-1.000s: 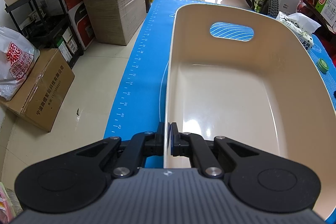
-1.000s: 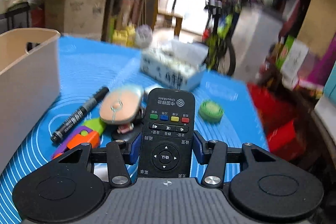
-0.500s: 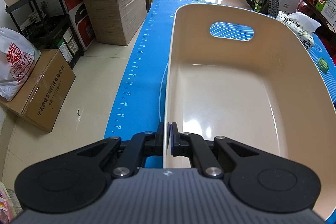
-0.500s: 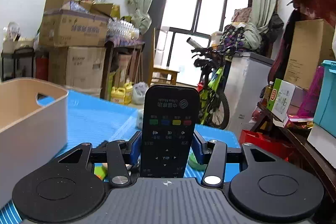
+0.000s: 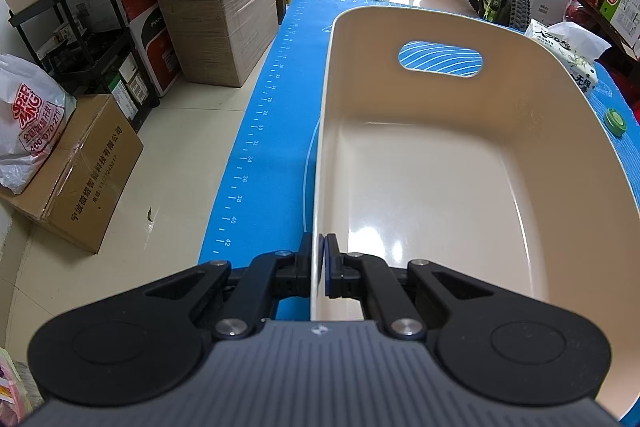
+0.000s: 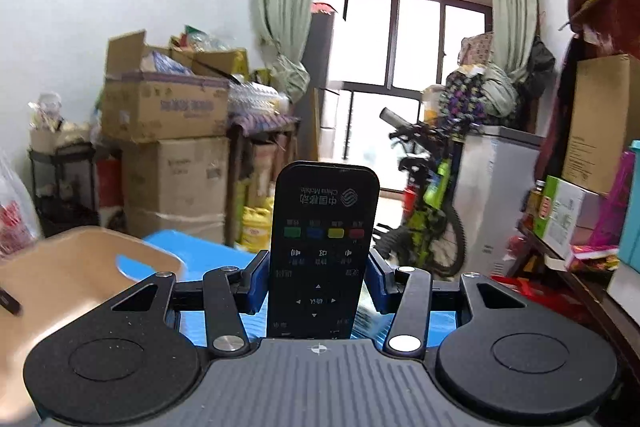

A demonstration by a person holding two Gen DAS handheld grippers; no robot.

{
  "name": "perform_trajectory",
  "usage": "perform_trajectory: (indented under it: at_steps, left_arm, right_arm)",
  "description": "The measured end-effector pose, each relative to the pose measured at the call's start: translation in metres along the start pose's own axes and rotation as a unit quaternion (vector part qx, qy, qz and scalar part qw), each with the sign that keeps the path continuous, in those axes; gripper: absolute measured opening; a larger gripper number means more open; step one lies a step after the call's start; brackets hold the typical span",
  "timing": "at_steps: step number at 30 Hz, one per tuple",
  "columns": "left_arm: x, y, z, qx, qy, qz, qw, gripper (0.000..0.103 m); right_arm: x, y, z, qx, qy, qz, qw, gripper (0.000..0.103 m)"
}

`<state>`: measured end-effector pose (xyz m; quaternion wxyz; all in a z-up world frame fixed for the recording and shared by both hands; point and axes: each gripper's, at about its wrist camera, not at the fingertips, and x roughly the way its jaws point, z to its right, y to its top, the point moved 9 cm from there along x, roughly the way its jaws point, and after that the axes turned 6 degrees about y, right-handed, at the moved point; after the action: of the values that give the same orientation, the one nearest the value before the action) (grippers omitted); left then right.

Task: Organize rigid objects
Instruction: 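Lift the remote with the right tool and carry it over the bin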

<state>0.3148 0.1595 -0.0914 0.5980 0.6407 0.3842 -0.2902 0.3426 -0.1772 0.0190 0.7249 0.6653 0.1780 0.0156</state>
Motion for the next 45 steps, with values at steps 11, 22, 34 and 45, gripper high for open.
perform_trajectory:
  at_steps: [11, 22, 34, 45]
  left_arm:
    - [0.000, 0.001, 0.001, 0.004, -0.001, 0.000, 1.0000, 0.005]
    - [-0.001, 0.002, 0.002, 0.002, -0.001, -0.001, 1.0000, 0.005]
    - [-0.001, 0.002, 0.001, 0.003, 0.000, 0.000, 1.0000, 0.005]
    - [0.000, 0.003, 0.001, 0.003, 0.001, -0.001, 1.0000, 0.005]
  right_arm:
    - [0.011, 0.050, -0.080, 0.029, 0.109, 0.013, 0.994, 0.054]
    - [0.063, 0.020, -0.167, 0.026, 0.181, -0.095, 0.978, 0.054]
    - [0.121, -0.035, -0.200, 0.019, 0.167, -0.237, 0.957, 0.053]
    - [0.154, -0.037, -0.218, -0.021, 0.136, -0.269, 0.953, 0.053]
